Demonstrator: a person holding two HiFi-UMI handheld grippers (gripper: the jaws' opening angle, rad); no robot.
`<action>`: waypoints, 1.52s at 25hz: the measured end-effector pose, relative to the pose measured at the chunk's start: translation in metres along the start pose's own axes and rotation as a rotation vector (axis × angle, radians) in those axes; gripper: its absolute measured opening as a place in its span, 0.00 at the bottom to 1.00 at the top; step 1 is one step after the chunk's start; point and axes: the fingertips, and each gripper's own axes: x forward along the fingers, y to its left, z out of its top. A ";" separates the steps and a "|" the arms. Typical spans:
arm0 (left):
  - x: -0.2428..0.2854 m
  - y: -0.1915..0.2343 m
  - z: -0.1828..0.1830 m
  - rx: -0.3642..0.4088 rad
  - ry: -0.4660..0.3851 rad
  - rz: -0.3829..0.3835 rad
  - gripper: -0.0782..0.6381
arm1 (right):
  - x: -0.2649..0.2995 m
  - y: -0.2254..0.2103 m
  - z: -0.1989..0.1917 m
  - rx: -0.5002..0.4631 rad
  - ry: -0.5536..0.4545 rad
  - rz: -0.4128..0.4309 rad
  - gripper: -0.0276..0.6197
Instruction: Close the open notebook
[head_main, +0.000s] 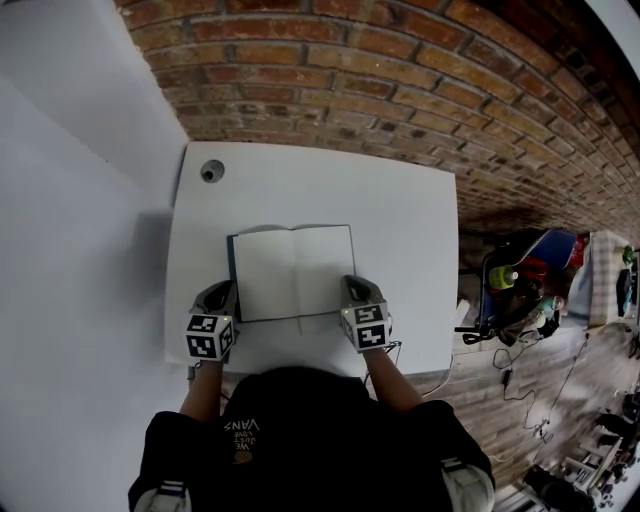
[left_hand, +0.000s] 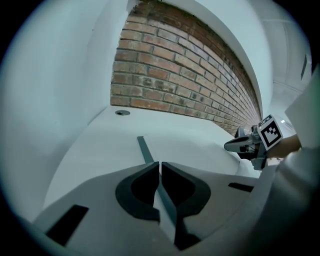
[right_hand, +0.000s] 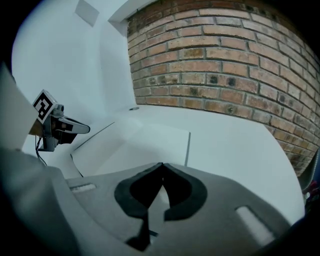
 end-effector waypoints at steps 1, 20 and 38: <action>0.001 0.000 -0.002 -0.005 0.011 -0.004 0.13 | 0.001 0.000 -0.002 -0.001 0.004 0.001 0.04; 0.013 0.002 -0.017 -0.087 0.097 -0.024 0.35 | 0.004 0.000 -0.007 -0.010 -0.013 -0.012 0.04; 0.014 -0.003 -0.015 -0.205 0.108 -0.072 0.35 | 0.005 0.001 -0.007 -0.020 -0.021 -0.049 0.04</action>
